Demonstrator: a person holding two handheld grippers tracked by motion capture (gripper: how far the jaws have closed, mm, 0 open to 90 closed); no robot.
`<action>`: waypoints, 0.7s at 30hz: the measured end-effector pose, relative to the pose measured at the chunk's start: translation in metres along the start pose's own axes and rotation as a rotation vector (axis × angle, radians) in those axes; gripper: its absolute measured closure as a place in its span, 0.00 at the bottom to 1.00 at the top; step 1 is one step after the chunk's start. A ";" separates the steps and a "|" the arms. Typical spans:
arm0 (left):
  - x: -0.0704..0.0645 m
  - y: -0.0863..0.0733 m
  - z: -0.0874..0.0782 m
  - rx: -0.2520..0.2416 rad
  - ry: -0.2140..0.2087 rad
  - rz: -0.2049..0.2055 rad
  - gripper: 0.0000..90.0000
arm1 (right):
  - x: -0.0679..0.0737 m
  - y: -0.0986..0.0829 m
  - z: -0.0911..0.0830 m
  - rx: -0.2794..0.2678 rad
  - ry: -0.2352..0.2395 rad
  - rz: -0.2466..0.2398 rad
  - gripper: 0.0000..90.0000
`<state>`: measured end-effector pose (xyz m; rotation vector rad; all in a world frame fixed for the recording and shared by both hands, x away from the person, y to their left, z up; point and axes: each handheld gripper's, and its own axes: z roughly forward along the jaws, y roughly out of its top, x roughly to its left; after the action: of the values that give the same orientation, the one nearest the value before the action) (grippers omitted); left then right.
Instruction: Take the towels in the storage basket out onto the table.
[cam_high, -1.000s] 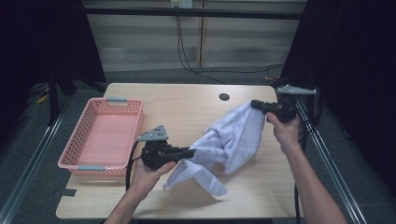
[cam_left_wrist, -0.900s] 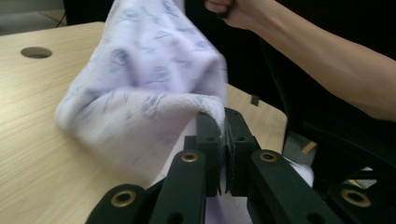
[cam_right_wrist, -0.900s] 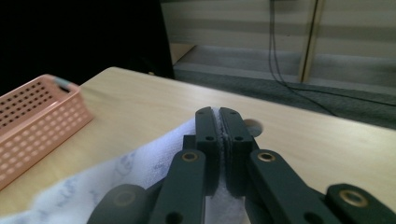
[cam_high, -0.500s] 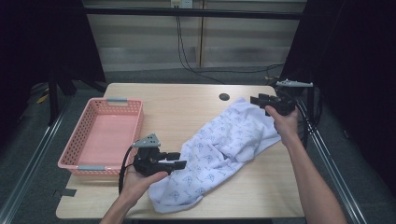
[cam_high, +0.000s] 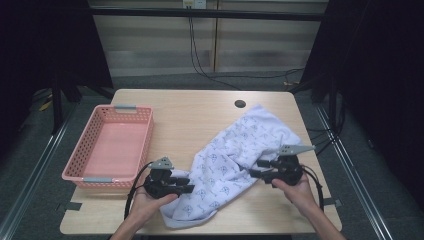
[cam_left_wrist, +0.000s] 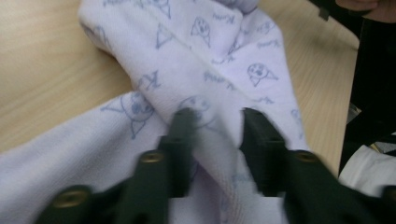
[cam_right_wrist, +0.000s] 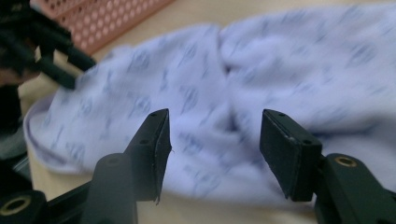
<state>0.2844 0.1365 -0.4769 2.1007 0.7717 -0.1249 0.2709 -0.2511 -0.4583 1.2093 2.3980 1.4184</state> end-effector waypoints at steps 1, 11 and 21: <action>0.001 0.000 0.001 0.000 0.004 -0.004 0.85 | 0.003 -0.008 0.006 0.034 0.010 -0.003 0.47; 0.004 0.004 -0.005 -0.111 -0.043 -0.044 0.90 | 0.011 -0.021 0.041 0.137 -0.018 -0.072 0.90; 0.005 0.004 -0.005 -0.077 -0.022 -0.039 0.68 | -0.020 -0.002 0.017 0.030 0.006 -0.005 0.62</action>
<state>0.2893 0.1413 -0.4726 2.0090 0.7925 -0.1367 0.2913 -0.2531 -0.4748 1.2067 2.4334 1.3919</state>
